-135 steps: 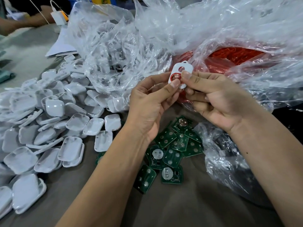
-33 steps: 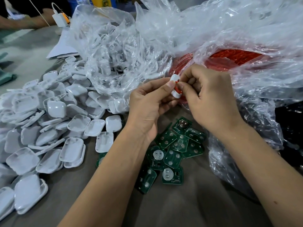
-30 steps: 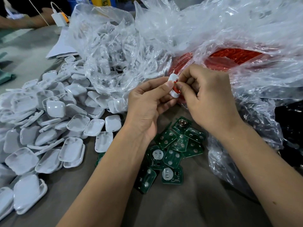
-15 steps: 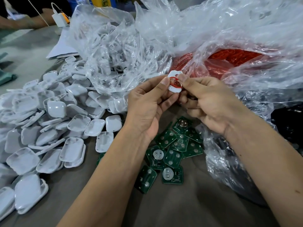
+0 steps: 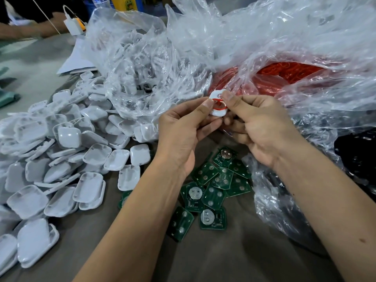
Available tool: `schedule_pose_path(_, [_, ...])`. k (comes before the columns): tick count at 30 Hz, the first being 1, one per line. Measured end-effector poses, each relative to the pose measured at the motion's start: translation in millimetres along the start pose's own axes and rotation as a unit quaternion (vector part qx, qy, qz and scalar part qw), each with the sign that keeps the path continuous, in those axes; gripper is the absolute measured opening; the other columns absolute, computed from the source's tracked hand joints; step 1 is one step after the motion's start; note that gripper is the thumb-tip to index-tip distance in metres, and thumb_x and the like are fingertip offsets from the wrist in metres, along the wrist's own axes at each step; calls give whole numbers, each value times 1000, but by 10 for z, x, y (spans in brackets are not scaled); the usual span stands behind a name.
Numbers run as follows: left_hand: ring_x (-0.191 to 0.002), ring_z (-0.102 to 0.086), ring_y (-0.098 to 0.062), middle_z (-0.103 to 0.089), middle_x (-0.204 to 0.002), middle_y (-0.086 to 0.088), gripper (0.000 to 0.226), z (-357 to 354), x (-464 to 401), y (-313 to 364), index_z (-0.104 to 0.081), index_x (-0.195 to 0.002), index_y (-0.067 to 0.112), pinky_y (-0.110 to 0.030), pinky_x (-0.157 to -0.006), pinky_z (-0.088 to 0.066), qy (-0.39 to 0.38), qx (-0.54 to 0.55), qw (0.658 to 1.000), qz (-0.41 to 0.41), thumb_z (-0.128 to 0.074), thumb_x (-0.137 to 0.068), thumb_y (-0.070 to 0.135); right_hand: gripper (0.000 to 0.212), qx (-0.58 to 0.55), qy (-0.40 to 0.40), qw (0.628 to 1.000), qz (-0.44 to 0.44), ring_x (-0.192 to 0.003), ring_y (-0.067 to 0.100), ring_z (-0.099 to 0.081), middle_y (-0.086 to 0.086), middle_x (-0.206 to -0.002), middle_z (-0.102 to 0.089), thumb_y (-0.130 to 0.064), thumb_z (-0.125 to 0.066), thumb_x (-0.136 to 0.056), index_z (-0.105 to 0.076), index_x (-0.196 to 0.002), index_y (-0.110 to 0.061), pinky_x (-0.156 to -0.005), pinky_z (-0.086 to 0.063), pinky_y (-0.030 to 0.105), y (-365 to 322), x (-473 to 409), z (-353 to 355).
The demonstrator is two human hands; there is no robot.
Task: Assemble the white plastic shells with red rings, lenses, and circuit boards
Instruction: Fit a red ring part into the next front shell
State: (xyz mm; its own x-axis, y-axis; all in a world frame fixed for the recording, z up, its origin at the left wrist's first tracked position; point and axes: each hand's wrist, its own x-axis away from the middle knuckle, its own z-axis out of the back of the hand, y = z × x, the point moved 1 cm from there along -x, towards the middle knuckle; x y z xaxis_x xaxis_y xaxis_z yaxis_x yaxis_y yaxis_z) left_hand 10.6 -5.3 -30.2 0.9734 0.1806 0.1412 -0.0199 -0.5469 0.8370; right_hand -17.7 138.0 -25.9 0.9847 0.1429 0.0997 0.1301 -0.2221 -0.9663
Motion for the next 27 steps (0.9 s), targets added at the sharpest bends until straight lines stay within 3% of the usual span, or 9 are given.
schedule_pose_path(3, [-73, -75, -22, -77, -90, -19, 14, 1, -7, 6, -72, -101, -2, -27, -68, -62, 33, -3, 999, -40, -75, -87, -1, 23, 105, 61, 988, 98, -41, 0, -51, 5, -66, -71, -30, -76, -95, -70, -85, -11, -42, -40, 14, 42, -2, -7])
schedule_pose_path(8, [-83, -77, -27, -78, -91, -19, 19, -20, 33, -12, -69, -95, 5, -34, -75, -63, 4, -36, 997, -66, -78, -83, -6, 11, 213, 90, 955, 186, -67, 11, -74, -2, -74, -77, -25, -77, -94, -75, -85, -19, -67, -60, 32, 55, -14, 14])
schedule_pose_path(17, [-72, -75, -18, -76, -78, -10, 30, -10, 25, -2, -65, -84, 10, -25, -66, -58, -21, -90, 992, -82, -80, -75, -14, 5, 365, 134, 867, 312, -67, 5, -69, -9, -77, -72, -15, -78, -92, -76, -87, -13, -63, -58, 22, -36, 77, -41])
schedule_pose_path(19, [-72, -73, -22, -74, -75, -12, 30, -8, 23, 1, -64, -83, 9, -30, -68, -60, -25, -84, 993, -85, -78, -75, -16, 7, 375, 132, 858, 324, -65, 6, -68, -5, -75, -72, -15, -77, -93, -75, -87, -11, -62, -57, 23, -49, 89, -44])
schedule_pose_path(22, [-88, -71, -31, -68, -80, -18, 19, 5, 10, 21, -64, -83, 6, -36, -78, -63, -33, -40, 997, -52, -72, -84, -11, 9, 385, 124, 856, 321, -65, 6, -66, -4, -75, -71, -14, -75, -94, -73, -88, -8, -62, -56, 23, -55, 81, -39])
schedule_pose_path(27, [-92, -72, -32, -73, -85, -17, 13, 21, -7, 16, -65, -85, 3, -43, -89, -62, -37, -47, 997, -37, -63, -96, -4, 9, 372, 100, 894, 230, -68, 13, -71, -2, -78, -75, -18, -75, -95, -73, -89, -12, -67, -61, 38, -81, 15, 8])
